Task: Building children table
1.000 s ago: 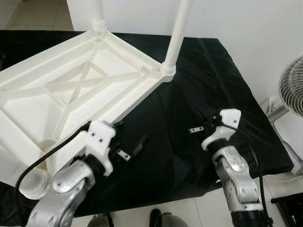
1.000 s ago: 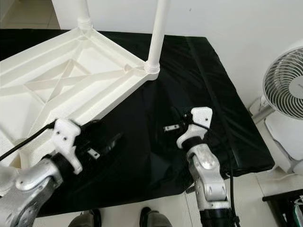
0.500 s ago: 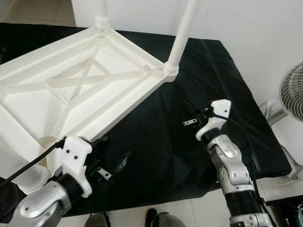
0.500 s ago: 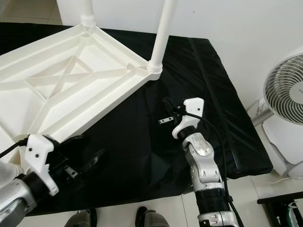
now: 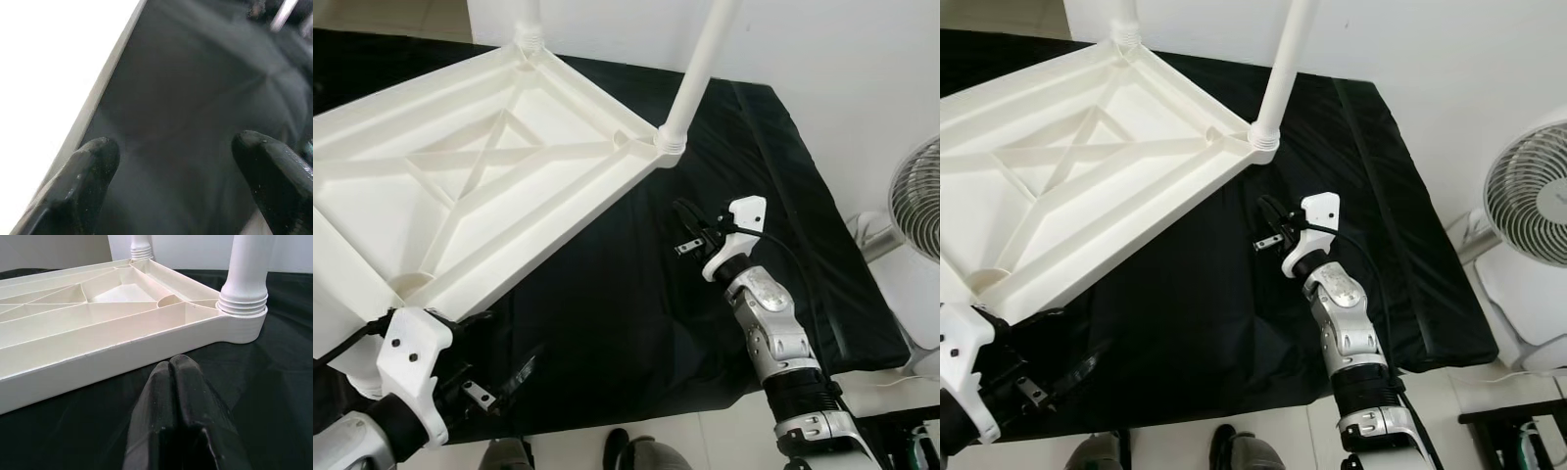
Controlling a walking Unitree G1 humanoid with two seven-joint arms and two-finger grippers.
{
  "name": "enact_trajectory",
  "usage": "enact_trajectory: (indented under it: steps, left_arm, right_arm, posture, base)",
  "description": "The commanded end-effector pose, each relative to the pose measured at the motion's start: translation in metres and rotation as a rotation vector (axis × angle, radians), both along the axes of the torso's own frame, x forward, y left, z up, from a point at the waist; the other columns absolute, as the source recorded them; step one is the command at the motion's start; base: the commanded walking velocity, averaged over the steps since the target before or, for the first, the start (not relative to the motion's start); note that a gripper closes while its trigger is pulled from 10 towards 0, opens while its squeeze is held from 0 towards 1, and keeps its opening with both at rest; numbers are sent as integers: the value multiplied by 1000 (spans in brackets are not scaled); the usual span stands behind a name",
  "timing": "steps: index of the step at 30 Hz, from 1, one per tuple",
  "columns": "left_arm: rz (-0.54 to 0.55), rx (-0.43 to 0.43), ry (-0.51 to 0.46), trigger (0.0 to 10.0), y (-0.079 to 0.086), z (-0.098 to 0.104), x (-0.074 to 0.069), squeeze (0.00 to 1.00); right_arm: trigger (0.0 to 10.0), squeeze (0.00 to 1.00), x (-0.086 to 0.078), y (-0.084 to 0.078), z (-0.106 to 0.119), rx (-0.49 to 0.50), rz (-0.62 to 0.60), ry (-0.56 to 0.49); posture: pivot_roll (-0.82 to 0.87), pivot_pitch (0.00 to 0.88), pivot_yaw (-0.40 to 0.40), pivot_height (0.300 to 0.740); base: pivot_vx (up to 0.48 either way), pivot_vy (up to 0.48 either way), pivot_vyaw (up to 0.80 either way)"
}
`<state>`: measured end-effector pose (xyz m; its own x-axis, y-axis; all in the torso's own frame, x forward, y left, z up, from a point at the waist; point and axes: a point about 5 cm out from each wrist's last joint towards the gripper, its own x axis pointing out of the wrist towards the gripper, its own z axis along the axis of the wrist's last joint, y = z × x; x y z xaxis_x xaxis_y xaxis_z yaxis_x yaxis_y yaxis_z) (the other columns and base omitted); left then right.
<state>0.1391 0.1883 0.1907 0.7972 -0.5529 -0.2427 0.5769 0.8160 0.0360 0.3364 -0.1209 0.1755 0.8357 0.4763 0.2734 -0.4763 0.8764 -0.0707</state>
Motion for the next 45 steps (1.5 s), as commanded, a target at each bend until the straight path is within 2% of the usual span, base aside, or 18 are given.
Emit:
enact_trajectory:
  steps: [1,3,9,25,29,32,34,36,39,41,43,45]
  left_arm:
    - [-212,-5,61,10000,-4,3,-16,0]
    - [-201,25,96,10000,5,4,-23,0]
    - [-180,90,136,10000,18,9,-32,0]
    - [-197,178,220,10000,35,20,-51,0]
    - [-191,231,257,10000,44,25,-55,0]
    - [-162,309,301,10000,60,29,-57,0]
    - [-162,309,301,10000,60,29,-57,0]
    - [-115,387,299,10000,73,32,-52,0]
    - [-92,417,290,10000,79,34,-50,0]
    - [-13,502,236,10000,94,39,-38,0]
    - [-13,502,236,10000,94,39,-38,0]
    - [80,578,148,10000,107,43,-22,0]
  right_arm:
    - [10000,0,1,2,-7,-18,17,13]
    - [10000,0,3,7,-8,-14,36,17]
    - [10000,0,6,15,-11,-9,63,17]
    - [10000,0,8,31,-17,4,116,18]
    - [10000,0,8,34,-18,11,122,19]
    - [10000,0,9,37,-19,20,126,17]
    - [10000,0,9,37,-19,20,126,17]
    - [10000,0,9,39,-20,25,127,17]
    - [10000,0,9,39,-20,27,127,16]
    - [10000,0,9,40,-20,31,125,13]
    - [10000,0,9,40,-20,31,125,13]
    - [10000,0,8,40,-20,35,122,11]
  posture:
    - [400,223,-192,740]
    - [408,224,-193,740]
    - [445,230,-198,740]
    - [496,249,-186,740]
    - [508,251,-179,740]
    - [517,250,-172,740]
    - [517,250,-172,740]
    - [521,247,-168,740]
    - [521,243,-165,740]
    - [521,240,-165,740]
    - [521,240,-165,740]
    - [514,230,-161,740]
  base:
    - [0,0,0]
    - [0,0,0]
    - [0,0,0]
    - [0,0,0]
    - [0,0,0]
    - [0,0,0]
    - [0,0,0]
    - [0,0,0]
    - [0,0,0]
    - [0,0,0]
    - [0,0,0]
    - [0,0,0]
